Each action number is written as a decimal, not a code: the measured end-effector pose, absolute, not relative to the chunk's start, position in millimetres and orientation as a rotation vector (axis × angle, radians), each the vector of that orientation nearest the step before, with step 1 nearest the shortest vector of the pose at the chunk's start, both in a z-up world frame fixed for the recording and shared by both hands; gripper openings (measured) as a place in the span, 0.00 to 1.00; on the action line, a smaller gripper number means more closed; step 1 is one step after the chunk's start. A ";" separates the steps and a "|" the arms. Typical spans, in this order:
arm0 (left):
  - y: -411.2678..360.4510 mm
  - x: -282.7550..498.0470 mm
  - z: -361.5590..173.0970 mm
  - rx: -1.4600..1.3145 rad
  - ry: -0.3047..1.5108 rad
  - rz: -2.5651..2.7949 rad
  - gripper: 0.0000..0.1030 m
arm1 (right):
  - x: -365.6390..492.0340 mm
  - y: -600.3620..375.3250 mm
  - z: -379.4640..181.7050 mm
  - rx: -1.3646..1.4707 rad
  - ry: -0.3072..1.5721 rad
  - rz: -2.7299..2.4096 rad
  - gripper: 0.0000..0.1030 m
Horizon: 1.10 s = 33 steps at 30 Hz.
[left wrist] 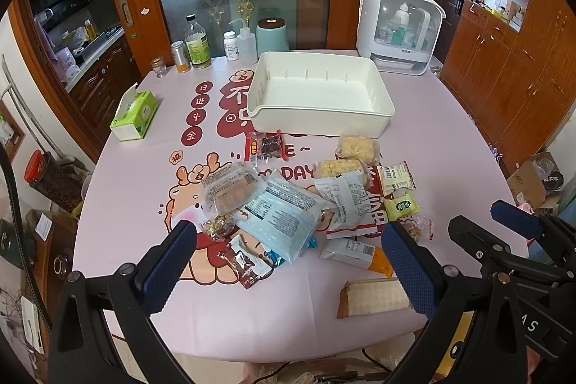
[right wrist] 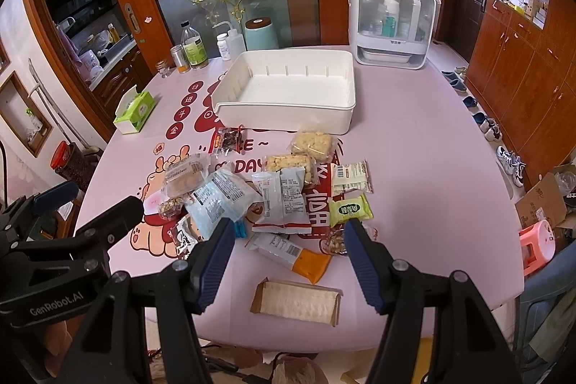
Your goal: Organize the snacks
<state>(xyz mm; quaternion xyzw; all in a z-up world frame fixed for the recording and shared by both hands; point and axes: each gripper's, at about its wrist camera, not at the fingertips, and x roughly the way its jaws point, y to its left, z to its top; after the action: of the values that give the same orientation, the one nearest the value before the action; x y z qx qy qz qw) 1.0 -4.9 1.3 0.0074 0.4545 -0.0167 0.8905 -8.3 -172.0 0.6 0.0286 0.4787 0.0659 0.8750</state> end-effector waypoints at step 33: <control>-2.5 7.9 -4.1 0.018 0.952 -0.038 0.99 | -7.9 -173.4 -0.6 0.067 0.999 0.138 0.62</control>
<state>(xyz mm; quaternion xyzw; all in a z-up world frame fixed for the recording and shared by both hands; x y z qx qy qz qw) 7.9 -2.5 -4.1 0.0088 0.4581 -0.0182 0.8887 -7.9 -173.4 -0.6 0.0322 0.4783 0.0661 0.8751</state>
